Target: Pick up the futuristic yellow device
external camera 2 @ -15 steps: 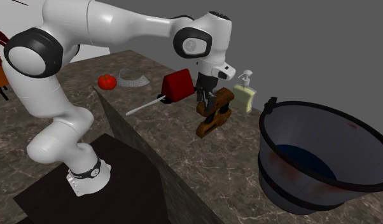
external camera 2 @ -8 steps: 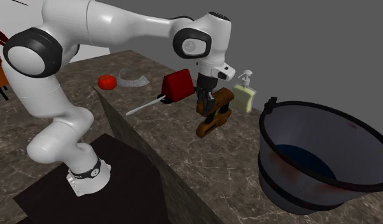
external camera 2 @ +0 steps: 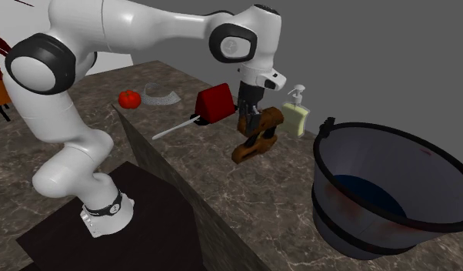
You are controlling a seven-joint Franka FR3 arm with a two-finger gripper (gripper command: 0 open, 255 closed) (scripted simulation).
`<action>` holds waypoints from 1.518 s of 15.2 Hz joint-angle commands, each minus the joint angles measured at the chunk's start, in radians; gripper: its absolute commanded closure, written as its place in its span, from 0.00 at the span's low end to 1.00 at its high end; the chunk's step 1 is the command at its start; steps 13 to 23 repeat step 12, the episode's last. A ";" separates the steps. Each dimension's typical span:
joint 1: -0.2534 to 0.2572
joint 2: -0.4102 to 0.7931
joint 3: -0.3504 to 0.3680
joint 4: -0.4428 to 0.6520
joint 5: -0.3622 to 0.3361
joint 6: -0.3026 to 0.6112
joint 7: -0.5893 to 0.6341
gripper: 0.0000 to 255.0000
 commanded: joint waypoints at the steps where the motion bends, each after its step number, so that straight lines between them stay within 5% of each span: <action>1: 0.000 -0.001 0.000 0.025 0.000 -0.025 0.001 1.00; 10: 0.004 0.026 0.003 0.179 -0.008 -0.153 0.014 1.00; 23: 0.004 0.027 0.003 0.182 -0.008 -0.156 0.014 1.00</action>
